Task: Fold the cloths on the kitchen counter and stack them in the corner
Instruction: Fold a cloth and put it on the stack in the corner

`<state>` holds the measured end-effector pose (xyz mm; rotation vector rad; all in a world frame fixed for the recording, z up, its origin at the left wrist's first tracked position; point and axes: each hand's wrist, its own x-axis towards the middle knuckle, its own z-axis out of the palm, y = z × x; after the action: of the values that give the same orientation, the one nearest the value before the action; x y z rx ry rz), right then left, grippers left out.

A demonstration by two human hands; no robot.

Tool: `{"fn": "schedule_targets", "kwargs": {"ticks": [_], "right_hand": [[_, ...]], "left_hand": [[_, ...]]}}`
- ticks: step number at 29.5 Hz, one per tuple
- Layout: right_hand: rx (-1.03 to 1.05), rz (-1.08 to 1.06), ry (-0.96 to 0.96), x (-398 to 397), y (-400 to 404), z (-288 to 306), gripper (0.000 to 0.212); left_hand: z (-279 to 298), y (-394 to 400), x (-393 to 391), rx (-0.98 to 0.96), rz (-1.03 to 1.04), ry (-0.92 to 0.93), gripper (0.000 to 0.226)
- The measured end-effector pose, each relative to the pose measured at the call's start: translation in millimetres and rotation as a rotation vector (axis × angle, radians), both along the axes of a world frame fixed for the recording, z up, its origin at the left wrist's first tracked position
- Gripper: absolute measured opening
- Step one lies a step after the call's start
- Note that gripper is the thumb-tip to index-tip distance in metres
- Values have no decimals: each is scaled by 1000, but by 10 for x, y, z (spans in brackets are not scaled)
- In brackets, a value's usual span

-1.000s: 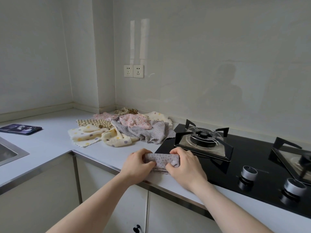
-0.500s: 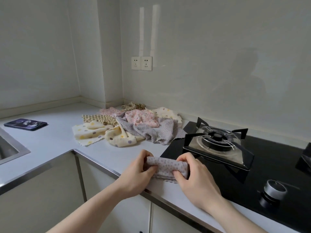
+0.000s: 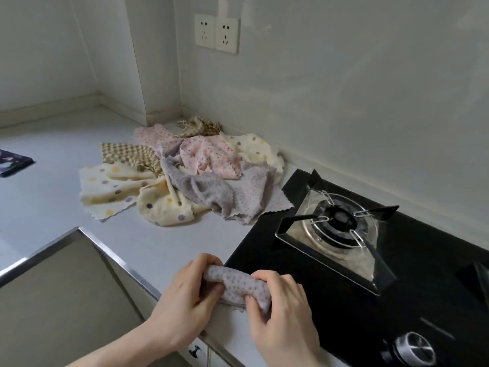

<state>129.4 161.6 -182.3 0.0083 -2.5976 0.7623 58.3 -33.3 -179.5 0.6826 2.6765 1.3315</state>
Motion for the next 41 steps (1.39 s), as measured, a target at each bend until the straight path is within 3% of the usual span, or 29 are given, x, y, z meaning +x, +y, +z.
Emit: {"fn": "schedule_targets", "kwargs": {"ticks": [4, 9, 16, 21, 24, 31, 38, 41], "right_hand": [[-115, -38, -212, -11, 29, 169, 32], [-570, -109, -623, 50, -66, 1008, 14], [-709, -153, -507, 899, 160, 2341, 8], [-806, -239, -435, 1537, 480, 2809, 18], [-871, -337, -357, 1904, 747, 2991, 24], [-999, -457, -227, 2765, 1481, 3188, 18], [-960, -525, -214, 3861, 2599, 3208, 13], [-929, -607, -231, 4301, 3046, 3219, 10]], "left_hand": [[254, 55, -80, -47, -13, -212, 25], [965, 226, 29, 5, 196, -590, 22], [2345, 151, 577, 21, -55, -508, 34], [2899, 608, 753, 63, -267, -508, 36], [3053, 996, 898, 23, -396, -472, 25], [3287, 1940, 1470, -104, -523, -297, 48], [3288, 3274, 2493, -120, -552, -257, 44], [3248, 3782, 2919, -124, -581, -266, 32]]}}
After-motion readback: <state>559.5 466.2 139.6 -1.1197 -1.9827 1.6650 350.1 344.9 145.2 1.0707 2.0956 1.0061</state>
